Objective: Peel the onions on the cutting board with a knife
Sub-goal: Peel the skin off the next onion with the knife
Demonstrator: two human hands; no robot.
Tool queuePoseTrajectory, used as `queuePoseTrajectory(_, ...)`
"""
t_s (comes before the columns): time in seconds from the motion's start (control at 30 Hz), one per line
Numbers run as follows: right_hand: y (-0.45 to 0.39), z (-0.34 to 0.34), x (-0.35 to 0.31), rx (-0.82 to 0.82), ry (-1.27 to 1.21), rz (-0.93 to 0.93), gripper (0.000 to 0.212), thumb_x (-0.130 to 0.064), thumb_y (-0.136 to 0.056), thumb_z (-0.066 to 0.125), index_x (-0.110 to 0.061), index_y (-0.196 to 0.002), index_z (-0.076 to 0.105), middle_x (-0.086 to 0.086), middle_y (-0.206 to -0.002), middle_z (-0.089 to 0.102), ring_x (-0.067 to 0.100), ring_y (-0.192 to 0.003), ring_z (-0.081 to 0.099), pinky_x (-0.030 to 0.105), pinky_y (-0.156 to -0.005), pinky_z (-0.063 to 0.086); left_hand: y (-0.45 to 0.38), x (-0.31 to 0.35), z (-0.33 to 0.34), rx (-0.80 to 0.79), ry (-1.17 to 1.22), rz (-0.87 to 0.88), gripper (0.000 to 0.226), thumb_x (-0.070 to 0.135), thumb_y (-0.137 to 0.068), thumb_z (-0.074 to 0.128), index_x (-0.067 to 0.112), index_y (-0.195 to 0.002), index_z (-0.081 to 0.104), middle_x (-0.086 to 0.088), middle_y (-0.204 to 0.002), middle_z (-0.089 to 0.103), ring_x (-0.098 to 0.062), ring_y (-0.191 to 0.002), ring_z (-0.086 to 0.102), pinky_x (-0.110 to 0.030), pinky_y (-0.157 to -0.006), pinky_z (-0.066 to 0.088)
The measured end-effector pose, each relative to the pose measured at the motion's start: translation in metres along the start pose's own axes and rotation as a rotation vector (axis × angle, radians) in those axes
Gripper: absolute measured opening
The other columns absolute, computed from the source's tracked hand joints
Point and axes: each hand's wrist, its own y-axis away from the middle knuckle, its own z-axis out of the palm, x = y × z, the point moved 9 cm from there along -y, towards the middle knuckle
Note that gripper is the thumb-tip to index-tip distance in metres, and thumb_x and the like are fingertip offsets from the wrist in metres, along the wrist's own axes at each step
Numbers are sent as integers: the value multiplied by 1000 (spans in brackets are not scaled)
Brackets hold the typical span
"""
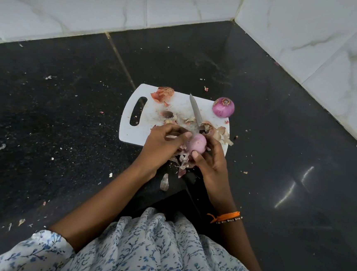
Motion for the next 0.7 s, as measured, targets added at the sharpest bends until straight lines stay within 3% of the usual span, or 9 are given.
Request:
queuePoseTrajectory(0.13, -1, 1, 0, 0, 89, -8, 44, -2, -88, 63, -12, -127, 48, 11, -127, 57, 25, -115, 59, 37, -95, 50, 2, -2, 9, -41, -64, -41, 33, 31, -68, 82, 18, -95, 68, 3, -92, 71, -13, -85, 70, -29, -72, 57)
queuePoseTrajectory(0.23, -2, 2, -1, 2, 137, -14, 47, -3, -85, 66, -13, -127, 48, 8, -127, 56, 24, -112, 60, 39, -92, 52, 3, -5, 6, 2, 59, -92, 27, 18, -70, 81, 8, -91, 70, -9, -92, 70, -25, -86, 70, -38, -74, 59)
queuePoseTrajectory(0.4, -3, 0, 1, 18, 156, 1, 49, -5, -83, 69, -13, -127, 49, 7, -127, 56, 22, -111, 60, 43, -92, 53, 2, -7, 6, 2, 214, -135, 5, 4, -79, 71, 7, -82, 71, -9, -88, 67, -14, -67, 70, -28, -60, 60)
queuePoseTrajectory(0.5, -3, -2, 1, 28, 158, 6, 48, -8, -83, 69, -14, -126, 50, 6, -127, 57, 22, -112, 60, 45, -93, 52, 2, -3, 5, 15, 226, -103, 10, 2, -81, 68, 11, -79, 73, -8, -87, 70, -20, -69, 71, -29, -58, 59)
queuePoseTrajectory(0.63, -2, -3, -2, 49, 157, -4, 47, -13, -80, 70, -24, -122, 52, 4, -125, 58, 22, -110, 61, 45, -93, 52, 1, 6, 1, 50, -6, 22, 13, 6, -82, 69, 16, -88, 75, -4, -88, 72, -18, -77, 71, -32, -67, 59)
queuePoseTrajectory(0.7, -2, -3, -4, 53, 165, -13, 47, -12, -80, 71, -32, -118, 51, 4, -126, 57, 22, -110, 61, 44, -92, 52, 1, 13, 1, 61, -121, 91, 16, 8, -80, 69, 20, -89, 75, 4, -84, 72, -9, -76, 69, -28, -71, 58)
